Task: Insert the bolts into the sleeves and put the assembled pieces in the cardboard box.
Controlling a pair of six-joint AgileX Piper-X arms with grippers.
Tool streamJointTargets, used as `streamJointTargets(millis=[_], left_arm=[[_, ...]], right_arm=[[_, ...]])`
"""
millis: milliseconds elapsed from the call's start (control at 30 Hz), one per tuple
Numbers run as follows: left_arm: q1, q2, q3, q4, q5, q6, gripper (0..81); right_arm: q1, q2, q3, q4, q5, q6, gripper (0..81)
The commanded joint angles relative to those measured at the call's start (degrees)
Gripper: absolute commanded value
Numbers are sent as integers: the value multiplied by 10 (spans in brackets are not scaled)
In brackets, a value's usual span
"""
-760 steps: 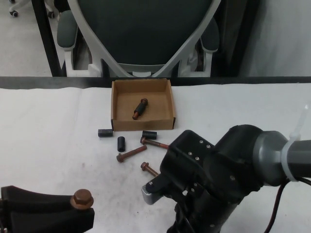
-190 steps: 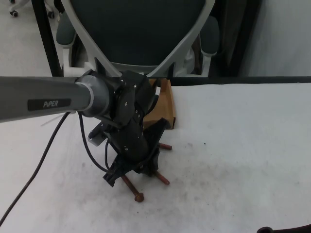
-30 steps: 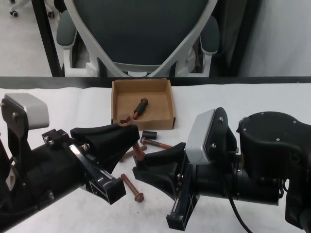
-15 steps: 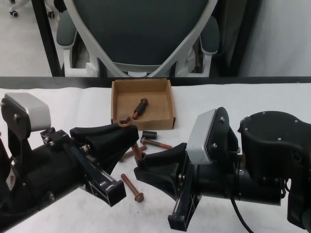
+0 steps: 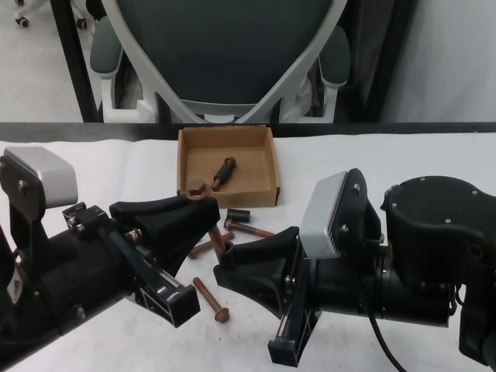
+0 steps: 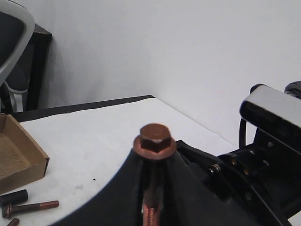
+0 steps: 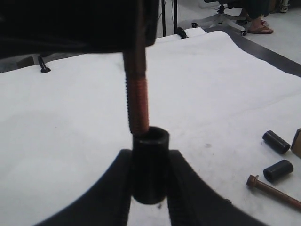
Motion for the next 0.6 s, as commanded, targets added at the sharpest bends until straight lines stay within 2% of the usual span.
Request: streamJointTargets(millis=[0,67,567], left_arm=[[-2,-2,-2,11,-1,-3,8],[-2,-2,-2,11,-1,-3,8],[-2,-2,-2,24,4,-20,8]], right_arm=[[-1,-12,-8,-32,-31,4,3],[-1,-12,-8,-32,-51,4,3],[-1,-12,-8,-59,-51,4,3]])
